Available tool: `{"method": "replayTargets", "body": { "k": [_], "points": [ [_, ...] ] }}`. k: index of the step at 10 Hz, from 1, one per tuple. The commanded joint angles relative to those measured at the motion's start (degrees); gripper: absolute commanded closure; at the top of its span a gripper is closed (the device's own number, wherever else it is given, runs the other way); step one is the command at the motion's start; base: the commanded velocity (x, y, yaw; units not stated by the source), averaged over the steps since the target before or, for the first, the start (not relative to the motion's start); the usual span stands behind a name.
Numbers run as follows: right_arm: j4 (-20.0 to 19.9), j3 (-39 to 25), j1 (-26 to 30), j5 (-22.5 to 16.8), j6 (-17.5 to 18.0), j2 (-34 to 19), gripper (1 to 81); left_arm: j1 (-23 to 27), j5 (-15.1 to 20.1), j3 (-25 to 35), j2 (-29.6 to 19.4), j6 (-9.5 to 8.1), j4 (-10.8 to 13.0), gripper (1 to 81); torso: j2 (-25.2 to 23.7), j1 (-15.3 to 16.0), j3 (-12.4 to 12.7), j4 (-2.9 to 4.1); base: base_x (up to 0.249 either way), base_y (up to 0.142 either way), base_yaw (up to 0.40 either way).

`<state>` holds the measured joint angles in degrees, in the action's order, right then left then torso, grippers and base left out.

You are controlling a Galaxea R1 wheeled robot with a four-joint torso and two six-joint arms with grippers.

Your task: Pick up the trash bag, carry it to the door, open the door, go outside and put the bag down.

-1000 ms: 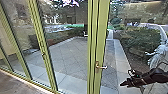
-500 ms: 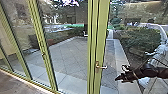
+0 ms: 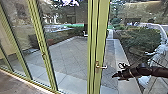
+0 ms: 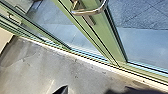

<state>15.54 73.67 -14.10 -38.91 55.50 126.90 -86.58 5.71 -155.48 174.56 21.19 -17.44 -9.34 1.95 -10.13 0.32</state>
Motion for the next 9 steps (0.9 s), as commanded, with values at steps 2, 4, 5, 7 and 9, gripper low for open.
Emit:
{"method": "replayTargets", "body": {
  "k": [2, 4, 5, 7, 9],
  "points": [
    [1.0, 7.6, 8.7, 1.8, 1.0, 4.9, 1.0, 2.1, 4.1, 0.2, 0.3, 0.17, -1.5, 81.1, 0.0, 0.0, 0.0, 0.0, 0.0, 0.0, 0.0],
    [1.0, 12.0, 8.9, 1.6, 1.0, 8.1, 1.0, 1.9, 4.0, 0.2, 0.3, 0.17, -1.7, 81.1, 0.0, 0.0, 0.0, 0.0, 0.0, 0.0, 0.0],
    [0.9, 14.1, 9.4, 1.2, 1.1, 9.4, 1.0, 1.9, 4.1, 0.2, 0.3, 0.17, -2.1, 81.1, 0.0, 0.0, 0.0, 0.0, 0.0, 0.0, 0.0],
    [1.0, 19.1, 9.8, 0.9, 4.1, 12.5, 1.0, 1.9, 4.1, 0.2, 0.3, 0.17, -2.3, 81.1, 0.0, 0.0, 0.0, 0.0, 0.0, 0.0, 0.0],
    [0.8, 24.8, 10.9, -0.4, 4.8, 16.0, 1.0, 1.9, 4.0, 0.2, 0.2, 0.17, -2.3, 81.1, 0.0, 0.0, 0.0, 0.0, 0.0, 0.0, 0.0]
  ]
}}
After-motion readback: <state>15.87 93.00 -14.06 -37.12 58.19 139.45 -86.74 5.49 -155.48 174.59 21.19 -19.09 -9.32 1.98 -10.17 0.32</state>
